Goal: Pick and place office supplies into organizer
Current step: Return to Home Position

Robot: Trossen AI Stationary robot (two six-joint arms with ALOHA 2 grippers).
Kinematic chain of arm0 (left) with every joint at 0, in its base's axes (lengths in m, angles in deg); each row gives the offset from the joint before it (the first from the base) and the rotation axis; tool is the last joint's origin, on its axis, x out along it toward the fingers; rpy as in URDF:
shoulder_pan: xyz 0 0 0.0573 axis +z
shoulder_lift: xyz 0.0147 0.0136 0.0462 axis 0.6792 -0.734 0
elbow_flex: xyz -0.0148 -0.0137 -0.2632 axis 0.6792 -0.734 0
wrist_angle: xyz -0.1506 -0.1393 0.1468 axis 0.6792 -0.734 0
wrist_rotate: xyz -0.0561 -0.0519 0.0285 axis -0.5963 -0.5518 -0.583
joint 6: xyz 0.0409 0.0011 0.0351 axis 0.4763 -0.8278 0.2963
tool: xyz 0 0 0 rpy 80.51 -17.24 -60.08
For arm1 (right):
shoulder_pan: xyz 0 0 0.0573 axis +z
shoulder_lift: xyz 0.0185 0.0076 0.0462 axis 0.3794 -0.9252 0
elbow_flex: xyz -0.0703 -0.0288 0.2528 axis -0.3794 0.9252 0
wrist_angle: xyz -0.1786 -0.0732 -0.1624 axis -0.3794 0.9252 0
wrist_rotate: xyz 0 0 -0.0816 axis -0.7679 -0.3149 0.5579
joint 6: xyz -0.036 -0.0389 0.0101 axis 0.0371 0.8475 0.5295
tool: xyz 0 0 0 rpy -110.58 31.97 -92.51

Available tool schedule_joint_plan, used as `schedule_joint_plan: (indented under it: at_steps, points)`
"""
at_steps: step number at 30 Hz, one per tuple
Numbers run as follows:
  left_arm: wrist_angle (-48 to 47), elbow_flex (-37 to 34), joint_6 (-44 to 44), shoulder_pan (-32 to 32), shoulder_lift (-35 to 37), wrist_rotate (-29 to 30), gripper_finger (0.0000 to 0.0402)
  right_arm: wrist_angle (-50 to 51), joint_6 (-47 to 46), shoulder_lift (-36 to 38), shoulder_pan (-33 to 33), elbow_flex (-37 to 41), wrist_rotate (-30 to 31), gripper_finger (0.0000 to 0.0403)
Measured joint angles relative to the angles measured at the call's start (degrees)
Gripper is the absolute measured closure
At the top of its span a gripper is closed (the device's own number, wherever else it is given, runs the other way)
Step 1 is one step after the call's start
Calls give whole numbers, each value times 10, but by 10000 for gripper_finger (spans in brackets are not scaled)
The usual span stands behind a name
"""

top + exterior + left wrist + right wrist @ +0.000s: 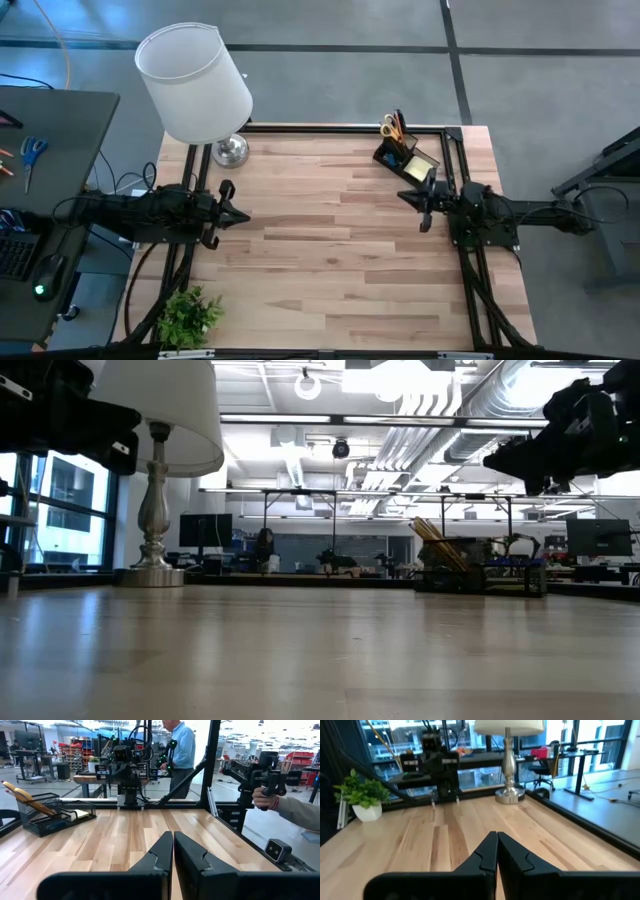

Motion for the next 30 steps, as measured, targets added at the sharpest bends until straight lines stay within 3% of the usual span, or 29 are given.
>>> schedule_joint_plan:
  at_steps: [6,10,15,18,30]
  points:
    - [0,0,0,0,0,2,396,24,2,51,0,0,1,401]
    - [0,0,0,0,0,4,396,107,-3,103,0,-13,0,402]
    - [-1,0,-2,0,0,4,396,165,-20,103,0,-45,36,402]
    - [-1,0,-4,0,0,4,396,169,-33,103,0,-38,68,401]
    - [-8,0,-5,0,-19,35,397,126,-22,98,5,-22,43,402]
